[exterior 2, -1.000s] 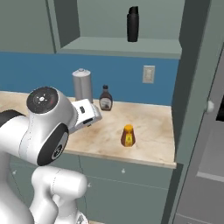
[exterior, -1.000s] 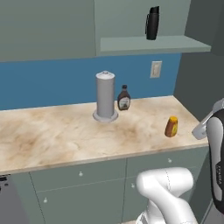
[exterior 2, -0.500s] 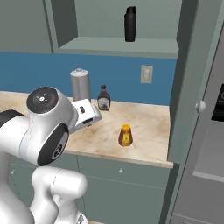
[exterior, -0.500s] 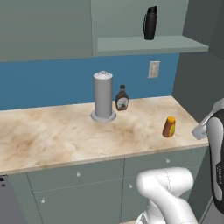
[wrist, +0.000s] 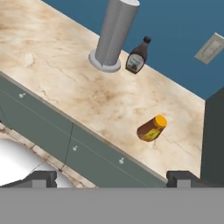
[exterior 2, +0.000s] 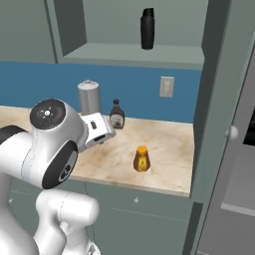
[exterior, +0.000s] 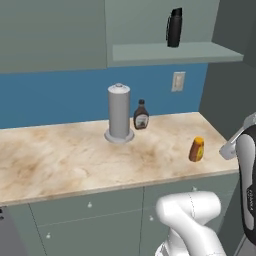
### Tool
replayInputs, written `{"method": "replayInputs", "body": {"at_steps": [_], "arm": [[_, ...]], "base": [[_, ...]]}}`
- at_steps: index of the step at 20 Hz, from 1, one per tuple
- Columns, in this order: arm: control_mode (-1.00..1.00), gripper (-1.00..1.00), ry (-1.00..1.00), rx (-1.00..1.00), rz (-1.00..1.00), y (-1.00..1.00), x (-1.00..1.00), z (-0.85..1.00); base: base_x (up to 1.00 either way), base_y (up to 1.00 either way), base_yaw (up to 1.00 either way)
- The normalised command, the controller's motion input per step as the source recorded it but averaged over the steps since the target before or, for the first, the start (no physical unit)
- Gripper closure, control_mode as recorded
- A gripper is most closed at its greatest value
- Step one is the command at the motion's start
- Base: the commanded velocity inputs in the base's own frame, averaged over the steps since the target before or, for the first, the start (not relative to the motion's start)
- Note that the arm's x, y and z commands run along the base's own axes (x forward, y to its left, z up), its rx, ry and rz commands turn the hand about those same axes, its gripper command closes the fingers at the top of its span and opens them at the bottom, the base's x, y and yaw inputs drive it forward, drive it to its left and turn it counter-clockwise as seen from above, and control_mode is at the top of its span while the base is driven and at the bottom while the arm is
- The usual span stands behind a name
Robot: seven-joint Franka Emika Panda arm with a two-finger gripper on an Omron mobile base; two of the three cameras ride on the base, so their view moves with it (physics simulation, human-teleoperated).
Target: Pick the bar and honey bottle from the counter and place them in the cabinets closest to them.
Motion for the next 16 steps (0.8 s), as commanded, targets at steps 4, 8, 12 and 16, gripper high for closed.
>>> {"method": "replayInputs", "body": {"at_steps": [4,8,12,16], "arm": [[1.00,-1.00,0.00,0.00,0.00,0.00,0.00,0.00],[1.00,-1.00,0.00,0.00,0.00,0.00,0.00,0.00],[-1.00,-1.00,0.00,0.00,0.00,0.00,0.00,0.00],[-1.00,-1.00,0.01,0.00,-0.02,-0.05,0.02,-0.03]], "base": [[0.46,-0.12,0.01],[0.27,-0.10,0.02],[0.00,0.00,0.00],[0.00,0.00,0.00]]}}
